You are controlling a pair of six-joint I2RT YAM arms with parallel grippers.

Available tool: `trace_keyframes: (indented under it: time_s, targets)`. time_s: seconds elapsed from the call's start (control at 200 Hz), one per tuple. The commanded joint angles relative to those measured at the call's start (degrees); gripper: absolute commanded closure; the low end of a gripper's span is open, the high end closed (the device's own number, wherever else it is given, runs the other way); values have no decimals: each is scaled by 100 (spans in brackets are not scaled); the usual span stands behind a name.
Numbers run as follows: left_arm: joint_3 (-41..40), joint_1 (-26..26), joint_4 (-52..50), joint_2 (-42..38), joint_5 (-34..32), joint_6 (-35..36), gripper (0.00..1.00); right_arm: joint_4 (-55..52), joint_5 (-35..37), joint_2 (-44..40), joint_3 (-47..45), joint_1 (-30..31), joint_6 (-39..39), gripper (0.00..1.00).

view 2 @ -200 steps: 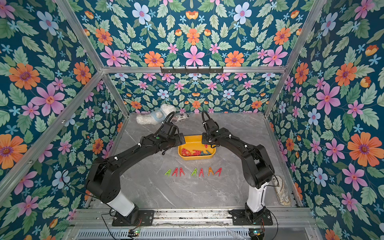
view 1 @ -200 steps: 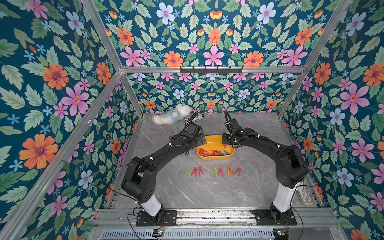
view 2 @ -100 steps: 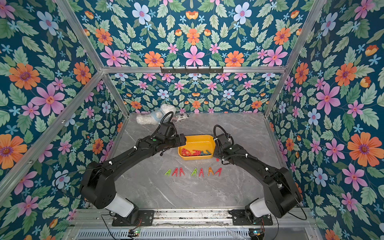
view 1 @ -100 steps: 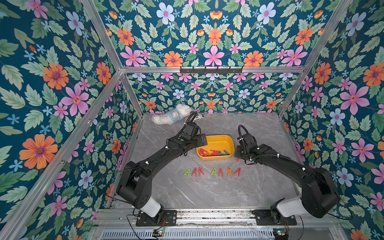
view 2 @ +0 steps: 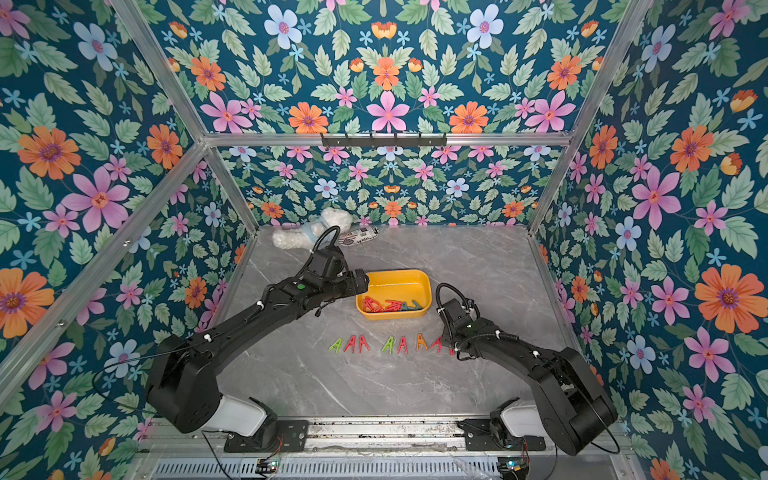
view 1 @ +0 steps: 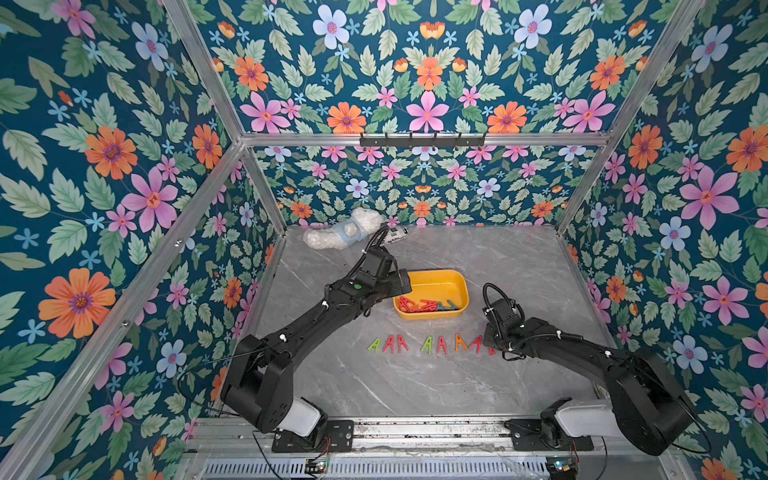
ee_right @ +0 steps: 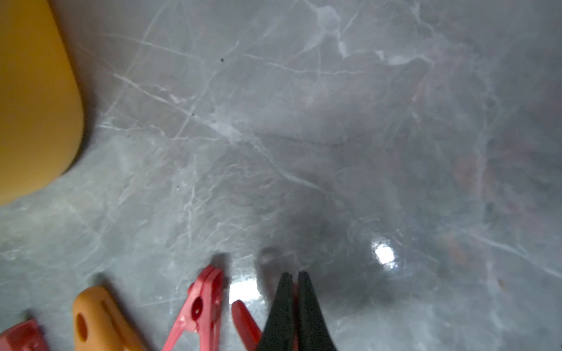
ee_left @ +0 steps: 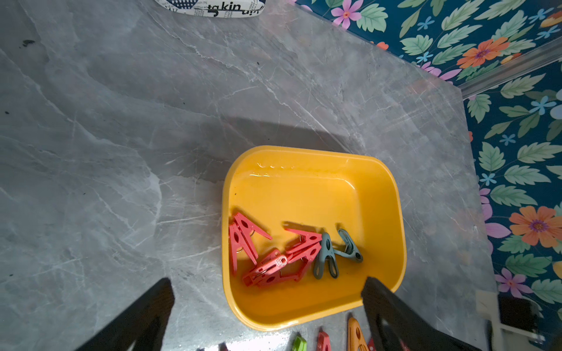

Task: Take the clothespins out of the storage box
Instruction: Place the clothespin at the center of the board.

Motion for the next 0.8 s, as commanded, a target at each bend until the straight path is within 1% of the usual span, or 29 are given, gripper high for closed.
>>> trace_keyframes:
  time_s: [0.0, 0.055, 0.09, 0.135, 0.24, 0.34, 0.4, 0.455, 0.545, 0.62, 0.8]
  targets:
    - [-43, -10, -142, -76, -145, -107, 0, 265, 142, 120, -47, 5, 31, 100]
    - [-83, -21, -142, -124, -146, -135, 0, 284, 133, 173, -47, 6, 18, 99]
    - [-109, -28, -142, -143, -155, -151, 0, 293, 133, 188, -34, 3, 8, 96]
    - [-119, -43, -159, -161, -154, -153, 0, 288, 147, 199, -29, 2, 10, 88]
    - [-128, -54, -228, -177, -163, -129, 0, 214, 176, 159, 60, 1, -42, 82]
    - [-152, -55, -265, -190, -154, -102, 0, 93, 186, 40, 184, 6, -81, 71]
    - [-168, -62, -261, -194, -159, -92, 0, 23, 168, -76, 262, 2, -81, 67]
    - [-172, -61, -281, -182, -155, -68, 0, -9, 135, -192, 325, 1, -93, 57]
    - [-134, -57, -372, -148, -172, -52, 1, 63, 1, -390, 421, 2, -87, 48]
    - [-119, -63, -406, -125, -170, -26, 5, 135, -145, -502, 529, 3, -96, 43]
    - [25, -63, -535, 81, -336, 6, 7, 383, -525, -668, 805, 2, -205, 27]
